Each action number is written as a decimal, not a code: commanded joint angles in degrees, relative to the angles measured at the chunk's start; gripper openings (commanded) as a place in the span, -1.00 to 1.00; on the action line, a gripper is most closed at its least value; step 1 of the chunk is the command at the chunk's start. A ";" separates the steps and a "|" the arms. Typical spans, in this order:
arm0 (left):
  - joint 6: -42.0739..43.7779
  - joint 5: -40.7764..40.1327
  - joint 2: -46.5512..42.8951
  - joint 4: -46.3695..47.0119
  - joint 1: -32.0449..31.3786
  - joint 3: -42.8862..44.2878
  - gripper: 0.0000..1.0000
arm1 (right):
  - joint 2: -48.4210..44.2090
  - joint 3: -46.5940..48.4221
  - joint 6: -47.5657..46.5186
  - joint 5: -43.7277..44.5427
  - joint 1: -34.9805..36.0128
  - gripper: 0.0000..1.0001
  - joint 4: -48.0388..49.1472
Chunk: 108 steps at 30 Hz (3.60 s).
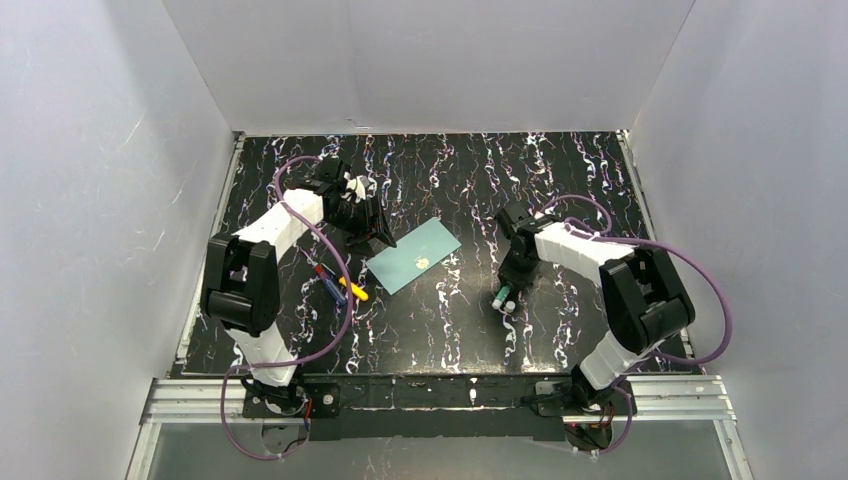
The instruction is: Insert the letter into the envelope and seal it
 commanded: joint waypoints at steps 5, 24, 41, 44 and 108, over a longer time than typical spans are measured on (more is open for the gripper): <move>0.74 0.12 -5.29 -0.80 0.24 0.52 0.24 | -1.34 4.69 -6.36 0.10 -0.14 -0.67 9.71; -18.61 23.43 -8.62 41.28 -3.83 -2.07 0.61 | -0.13 19.19 -10.60 -37.29 0.12 -0.68 50.29; -22.06 29.63 -1.88 46.11 -5.28 3.12 -0.83 | 0.81 21.65 -5.24 -41.93 0.12 -0.71 50.54; -20.01 30.95 -2.16 46.12 -5.24 2.75 -1.00 | 0.10 22.51 -8.08 -41.49 -0.03 -0.32 47.24; 17.14 12.17 -11.46 26.40 -5.86 3.81 -1.00 | 6.36 33.55 -12.56 -39.63 2.88 -0.75 40.59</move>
